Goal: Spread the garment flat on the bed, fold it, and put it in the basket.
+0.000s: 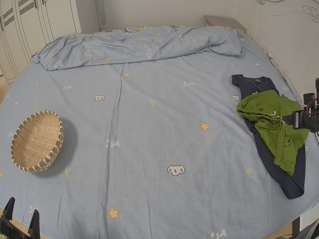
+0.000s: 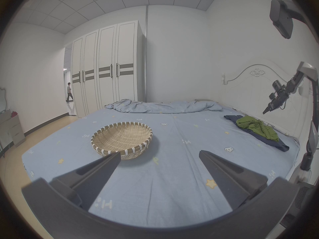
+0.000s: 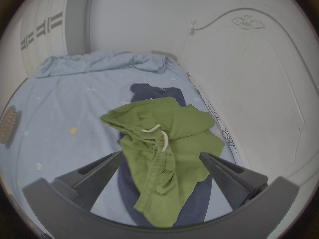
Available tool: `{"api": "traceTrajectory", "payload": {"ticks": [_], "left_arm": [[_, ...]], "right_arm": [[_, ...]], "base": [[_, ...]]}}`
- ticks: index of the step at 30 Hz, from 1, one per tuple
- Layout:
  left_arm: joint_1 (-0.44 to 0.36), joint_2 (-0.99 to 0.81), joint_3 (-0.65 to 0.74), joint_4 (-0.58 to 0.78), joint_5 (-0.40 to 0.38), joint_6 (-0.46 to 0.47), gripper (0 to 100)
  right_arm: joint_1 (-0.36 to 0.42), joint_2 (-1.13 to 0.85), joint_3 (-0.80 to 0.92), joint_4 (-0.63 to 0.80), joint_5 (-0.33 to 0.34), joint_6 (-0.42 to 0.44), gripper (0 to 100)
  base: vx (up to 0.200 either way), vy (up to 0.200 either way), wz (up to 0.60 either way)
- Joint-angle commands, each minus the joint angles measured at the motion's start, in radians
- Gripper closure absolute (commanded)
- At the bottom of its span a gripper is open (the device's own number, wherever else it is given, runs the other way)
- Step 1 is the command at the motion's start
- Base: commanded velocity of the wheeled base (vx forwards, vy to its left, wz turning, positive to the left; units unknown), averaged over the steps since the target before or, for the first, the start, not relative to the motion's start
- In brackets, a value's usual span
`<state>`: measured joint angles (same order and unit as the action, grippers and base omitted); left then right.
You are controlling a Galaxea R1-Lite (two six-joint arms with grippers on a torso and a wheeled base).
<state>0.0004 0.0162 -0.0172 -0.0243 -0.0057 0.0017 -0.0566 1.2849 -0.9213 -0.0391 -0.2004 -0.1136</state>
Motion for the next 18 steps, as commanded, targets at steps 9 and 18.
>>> {"api": "traceTrajectory", "payload": {"ticks": [9,18], "left_arm": [[0.001,-0.016,0.017,0.000,0.000,0.000,0],[0.001,-0.016,0.017,0.000,0.000,0.000,0]], "right_arm": [[-0.075,0.286,-0.111,-0.064,-0.050,-0.040,0],[-0.052,0.286,-0.108,-0.064,-0.054,-0.038,0]], "base": [[0.000,0.000,0.00],[0.000,0.000,0.00]]}}
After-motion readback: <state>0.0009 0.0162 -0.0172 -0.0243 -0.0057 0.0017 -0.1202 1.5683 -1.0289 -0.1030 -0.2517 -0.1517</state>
